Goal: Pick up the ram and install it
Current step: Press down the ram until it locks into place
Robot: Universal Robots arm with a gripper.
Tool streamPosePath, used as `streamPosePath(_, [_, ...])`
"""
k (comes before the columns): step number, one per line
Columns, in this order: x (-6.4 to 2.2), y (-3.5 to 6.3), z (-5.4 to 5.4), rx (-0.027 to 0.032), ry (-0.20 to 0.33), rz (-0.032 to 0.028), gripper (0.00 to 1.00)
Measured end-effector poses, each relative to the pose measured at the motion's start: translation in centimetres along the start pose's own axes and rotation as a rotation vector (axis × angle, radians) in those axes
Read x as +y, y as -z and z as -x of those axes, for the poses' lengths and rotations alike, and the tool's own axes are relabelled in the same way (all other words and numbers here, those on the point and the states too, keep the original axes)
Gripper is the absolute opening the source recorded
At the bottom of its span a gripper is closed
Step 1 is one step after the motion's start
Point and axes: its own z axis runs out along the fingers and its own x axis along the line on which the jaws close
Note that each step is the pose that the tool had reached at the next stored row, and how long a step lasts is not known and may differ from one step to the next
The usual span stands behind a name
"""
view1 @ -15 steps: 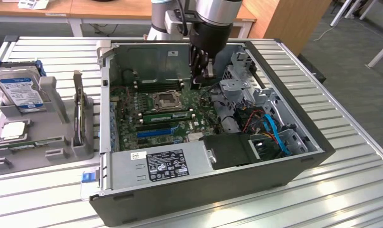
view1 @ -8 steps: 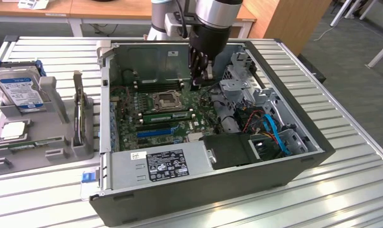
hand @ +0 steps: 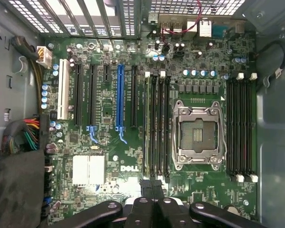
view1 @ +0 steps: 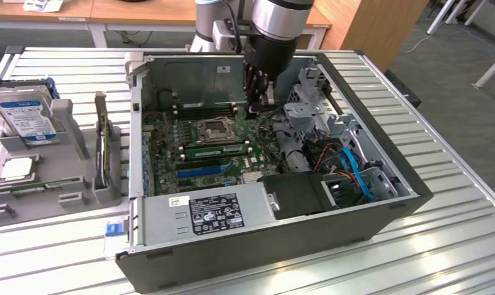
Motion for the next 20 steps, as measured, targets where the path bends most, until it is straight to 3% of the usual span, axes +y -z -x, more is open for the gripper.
streamPosePath(20, [-0.06,-1.03,-0.03,-0.0001,0.000,0.0000,0.10])
